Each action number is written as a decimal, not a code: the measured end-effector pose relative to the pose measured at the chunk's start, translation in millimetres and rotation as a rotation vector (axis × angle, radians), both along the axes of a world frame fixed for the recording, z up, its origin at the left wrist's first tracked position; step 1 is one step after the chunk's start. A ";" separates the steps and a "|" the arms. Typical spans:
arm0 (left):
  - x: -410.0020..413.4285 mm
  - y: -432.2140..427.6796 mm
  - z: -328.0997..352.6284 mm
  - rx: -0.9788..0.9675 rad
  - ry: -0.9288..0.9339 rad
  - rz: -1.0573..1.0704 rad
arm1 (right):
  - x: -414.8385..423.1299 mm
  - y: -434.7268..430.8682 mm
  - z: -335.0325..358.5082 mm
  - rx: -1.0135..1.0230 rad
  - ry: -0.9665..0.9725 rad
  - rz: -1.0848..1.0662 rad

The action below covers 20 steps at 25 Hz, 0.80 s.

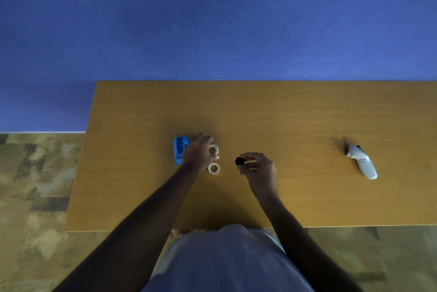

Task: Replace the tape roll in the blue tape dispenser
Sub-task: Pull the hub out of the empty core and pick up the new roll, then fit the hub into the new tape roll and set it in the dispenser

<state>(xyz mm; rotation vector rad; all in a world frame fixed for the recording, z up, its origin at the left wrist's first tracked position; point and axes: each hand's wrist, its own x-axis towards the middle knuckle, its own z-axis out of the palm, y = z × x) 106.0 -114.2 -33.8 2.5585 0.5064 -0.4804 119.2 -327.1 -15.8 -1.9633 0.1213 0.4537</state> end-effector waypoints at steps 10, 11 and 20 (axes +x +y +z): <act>-1.0 1.4 -2.0 -0.052 -0.178 0.006 | 1.9 5.3 11.4 0.038 -0.002 -0.030; -4.1 3.0 1.1 -0.160 -0.246 0.068 | 2.8 7.6 15.8 0.048 -0.009 -0.036; -54.7 40.1 60.3 -0.773 -0.448 0.301 | -1.9 40.5 58.4 0.210 -0.109 -0.010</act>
